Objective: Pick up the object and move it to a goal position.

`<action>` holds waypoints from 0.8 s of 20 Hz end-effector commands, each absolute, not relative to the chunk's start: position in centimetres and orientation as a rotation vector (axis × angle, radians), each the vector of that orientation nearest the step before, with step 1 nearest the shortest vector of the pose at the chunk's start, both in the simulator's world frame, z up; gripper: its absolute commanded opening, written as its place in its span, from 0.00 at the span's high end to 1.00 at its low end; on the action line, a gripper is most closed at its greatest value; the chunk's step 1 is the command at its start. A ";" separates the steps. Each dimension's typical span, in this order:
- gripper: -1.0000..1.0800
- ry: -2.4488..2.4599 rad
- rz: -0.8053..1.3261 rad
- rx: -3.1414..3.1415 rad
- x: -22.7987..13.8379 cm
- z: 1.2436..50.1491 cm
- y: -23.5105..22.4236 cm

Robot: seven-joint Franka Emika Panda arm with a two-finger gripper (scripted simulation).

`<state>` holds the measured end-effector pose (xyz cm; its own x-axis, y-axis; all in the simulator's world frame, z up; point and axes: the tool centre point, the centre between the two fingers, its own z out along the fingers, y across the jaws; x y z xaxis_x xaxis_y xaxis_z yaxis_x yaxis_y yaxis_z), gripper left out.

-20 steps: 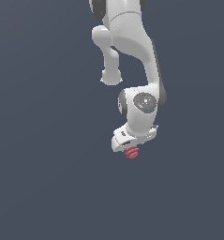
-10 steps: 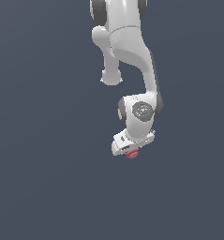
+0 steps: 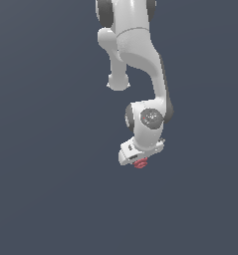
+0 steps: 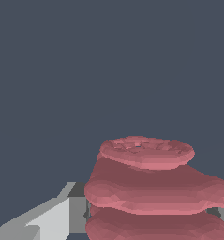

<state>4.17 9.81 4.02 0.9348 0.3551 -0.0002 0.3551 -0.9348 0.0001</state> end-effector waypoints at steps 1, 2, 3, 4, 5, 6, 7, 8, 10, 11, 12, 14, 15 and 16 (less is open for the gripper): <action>1.00 0.568 0.000 3.090 4.2 4.0 9.8; 1.00 0.568 0.000 3.090 4.2 4.0 9.8; 1.00 0.568 0.000 3.090 4.2 4.1 9.8; 1.00 0.568 0.000 3.090 4.3 4.2 9.7; 1.00 0.568 0.000 3.090 4.5 4.4 9.6; 1.00 0.568 0.000 3.090 4.6 4.6 9.5; 1.00 0.568 0.000 3.090 4.8 4.8 9.4; 1.00 0.568 0.000 3.090 5.0 5.1 9.2; 1.00 0.568 0.000 3.090 5.6 5.7 8.8; 1.00 0.568 0.000 3.090 5.9 6.1 8.6; 1.00 0.568 0.000 3.090 6.3 6.5 8.3; 1.00 0.568 0.000 3.090 7.0 7.4 7.8; 1.00 0.568 0.000 3.090 7.4 7.9 7.5; 1.00 0.568 0.000 3.090 7.9 8.4 7.2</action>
